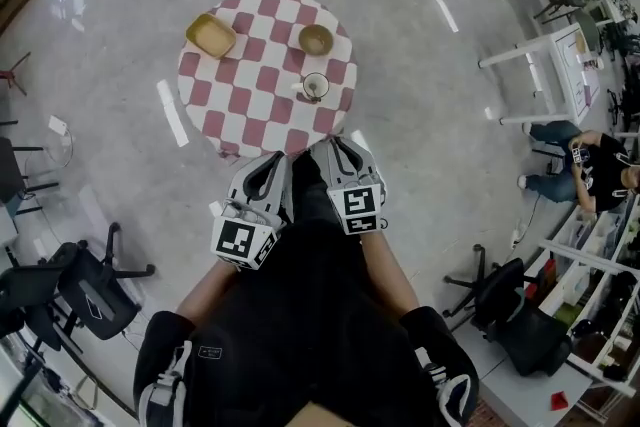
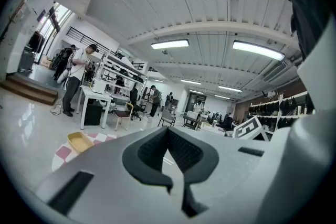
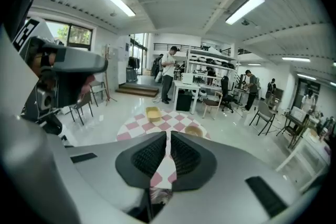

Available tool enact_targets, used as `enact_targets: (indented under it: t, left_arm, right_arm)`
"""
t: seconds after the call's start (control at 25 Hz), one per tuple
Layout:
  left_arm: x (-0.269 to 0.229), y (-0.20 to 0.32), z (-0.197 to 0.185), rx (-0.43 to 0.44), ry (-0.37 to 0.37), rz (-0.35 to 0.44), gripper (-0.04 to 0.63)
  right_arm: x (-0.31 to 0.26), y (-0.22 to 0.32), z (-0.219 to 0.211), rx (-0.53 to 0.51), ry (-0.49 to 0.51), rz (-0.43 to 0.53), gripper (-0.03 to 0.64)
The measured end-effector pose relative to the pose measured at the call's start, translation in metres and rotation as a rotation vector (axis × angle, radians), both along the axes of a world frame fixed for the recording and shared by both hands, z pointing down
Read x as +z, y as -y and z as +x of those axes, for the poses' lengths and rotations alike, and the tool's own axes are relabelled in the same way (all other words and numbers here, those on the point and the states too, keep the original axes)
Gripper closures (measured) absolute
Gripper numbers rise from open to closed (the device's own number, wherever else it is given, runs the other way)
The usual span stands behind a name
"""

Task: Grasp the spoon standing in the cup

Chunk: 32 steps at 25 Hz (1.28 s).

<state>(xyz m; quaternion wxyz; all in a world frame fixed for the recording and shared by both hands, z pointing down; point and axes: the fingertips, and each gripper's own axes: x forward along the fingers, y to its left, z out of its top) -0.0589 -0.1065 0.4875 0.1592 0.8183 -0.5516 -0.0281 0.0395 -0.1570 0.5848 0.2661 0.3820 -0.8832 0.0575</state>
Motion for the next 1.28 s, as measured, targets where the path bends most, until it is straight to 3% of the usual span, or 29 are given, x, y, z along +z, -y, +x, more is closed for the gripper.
enact_targets:
  t: [0.32,0.48,0.72,1.04,1.28]
  left_arm:
    - [0.002,0.071,-0.005,-0.030,0.016,-0.028,0.586]
    - [0.004,0.107,-0.004,-0.047,0.018,-0.045,0.586]
    - [0.012,0.146,-0.006,-0.085,0.017,-0.083,0.586]
    - [0.024,0.172,-0.010,-0.133,0.017,-0.126,0.586]
    - [0.031,0.179,-0.017,-0.155,0.023,-0.142,0.586]
  right_arm:
    - [0.070,0.059,-0.007,-0.167,-0.264,-0.071,0.577]
    - [0.106,0.080,-0.010,-0.281,-0.388,-0.103,0.513]
    - [0.152,0.103,-0.017,-0.444,-0.542,-0.089,0.500]
    - [0.195,0.109,-0.030,-0.621,-0.625,-0.074,0.491]
    - [0.214,0.107,-0.036,-0.677,-0.666,-0.056,0.494]
